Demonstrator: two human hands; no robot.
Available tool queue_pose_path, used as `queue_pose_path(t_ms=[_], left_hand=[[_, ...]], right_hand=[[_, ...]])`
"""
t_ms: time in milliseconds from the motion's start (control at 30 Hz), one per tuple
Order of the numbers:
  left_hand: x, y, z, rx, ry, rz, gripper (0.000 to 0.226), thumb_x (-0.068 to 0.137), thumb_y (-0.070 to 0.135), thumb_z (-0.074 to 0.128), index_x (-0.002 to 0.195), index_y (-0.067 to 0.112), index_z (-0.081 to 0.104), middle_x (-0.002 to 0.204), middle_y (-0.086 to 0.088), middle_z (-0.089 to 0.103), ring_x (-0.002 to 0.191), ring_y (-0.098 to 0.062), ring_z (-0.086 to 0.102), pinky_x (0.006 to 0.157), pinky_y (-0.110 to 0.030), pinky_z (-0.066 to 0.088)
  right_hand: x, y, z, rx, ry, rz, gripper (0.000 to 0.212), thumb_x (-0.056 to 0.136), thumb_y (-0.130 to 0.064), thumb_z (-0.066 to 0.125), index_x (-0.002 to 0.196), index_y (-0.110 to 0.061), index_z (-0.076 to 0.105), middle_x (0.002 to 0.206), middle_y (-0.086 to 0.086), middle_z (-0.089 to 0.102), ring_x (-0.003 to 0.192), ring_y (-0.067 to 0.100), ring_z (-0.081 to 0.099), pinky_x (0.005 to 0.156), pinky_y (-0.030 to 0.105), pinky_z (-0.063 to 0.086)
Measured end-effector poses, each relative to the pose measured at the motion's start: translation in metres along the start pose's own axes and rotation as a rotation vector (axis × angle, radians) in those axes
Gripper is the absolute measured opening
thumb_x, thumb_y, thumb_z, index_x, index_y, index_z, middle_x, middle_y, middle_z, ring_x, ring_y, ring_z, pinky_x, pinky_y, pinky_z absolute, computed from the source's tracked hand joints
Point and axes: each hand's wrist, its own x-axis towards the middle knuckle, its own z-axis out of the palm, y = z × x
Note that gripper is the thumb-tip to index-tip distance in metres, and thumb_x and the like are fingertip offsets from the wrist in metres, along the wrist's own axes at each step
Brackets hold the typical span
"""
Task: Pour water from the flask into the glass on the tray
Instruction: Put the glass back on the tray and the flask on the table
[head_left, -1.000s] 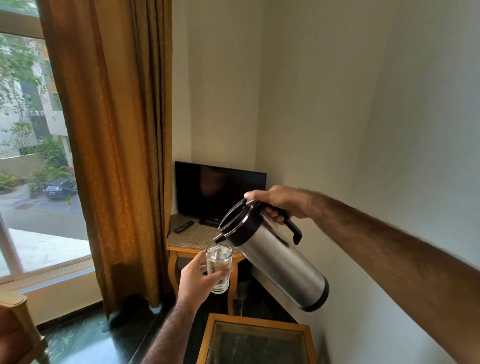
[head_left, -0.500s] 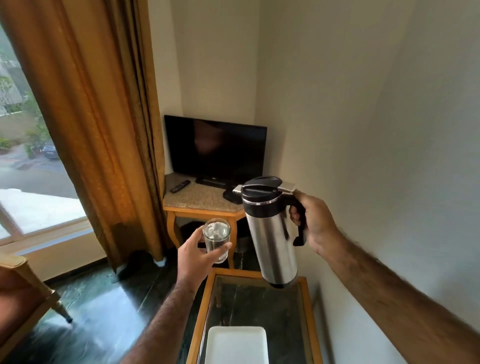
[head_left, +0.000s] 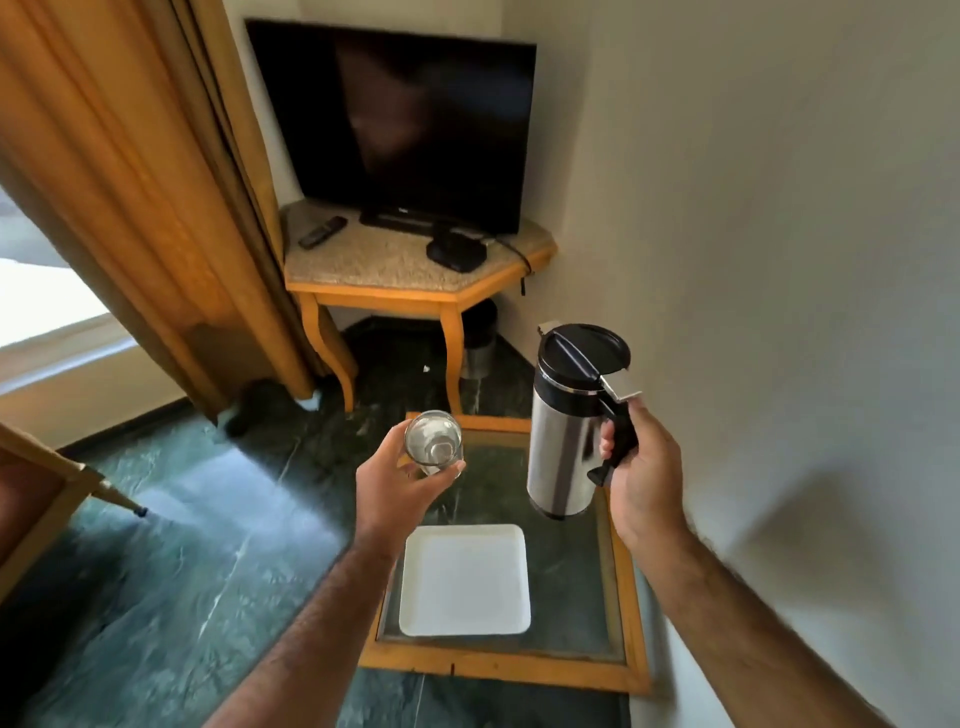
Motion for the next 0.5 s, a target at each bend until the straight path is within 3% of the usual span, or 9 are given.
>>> queue_pose_path(t_ms=[100,233,333,500], left_hand=[[-0.003,-0.041,0.024,0.008,-0.026,-0.047,0.065,0.068,0.023,0.100,0.122,0.035,0.067,0.103,0.021,0.075,0.103,0.008,0.070,0.079,-0.008,0.057],[-0.010,-0.092,0.054,0.028,-0.048,-0.083,0.065,0.066,0.028,0.101,0.121,0.034,0.068,0.108,0.017,0.077,0.101,-0.005,0.075,0.083,-0.020,0.062],[-0.014,-0.131,0.078,0.034,-0.062,-0.105,0.064,0.066,0.028,0.101,0.122,0.031,0.070,0.110,0.014,0.077,0.102,-0.006,0.075,0.084,-0.021,0.063],[-0.029,-0.201,0.108,0.004,-0.055,-0.187,0.063,0.064,0.025,0.102,0.117,0.039,0.071,0.106,0.019,0.077,0.102,-0.005,0.075,0.080,-0.013,0.060]], right_hand=[[0.012,0.040,-0.021,0.043,0.032,0.003,0.026,0.112,-0.023,0.049,0.097,-0.009,0.064,0.068,0.000,0.056,0.059,0.009,0.052,0.061,0.027,0.039],[0.027,0.088,-0.047,0.037,0.052,0.037,0.029,0.113,-0.019,0.047,0.099,-0.011,0.071,0.061,-0.005,0.060,0.056,0.007,0.052,0.056,0.022,0.041],[0.039,0.124,-0.066,0.043,0.058,0.056,0.030,0.113,-0.019,0.046,0.102,-0.012,0.073,0.061,-0.006,0.061,0.055,0.006,0.052,0.055,0.020,0.043],[0.057,0.179,-0.099,0.028,0.054,0.037,0.035,0.103,-0.031,0.052,0.085,-0.025,0.082,0.064,-0.005,0.062,0.060,0.009,0.053,0.058,0.024,0.044]])
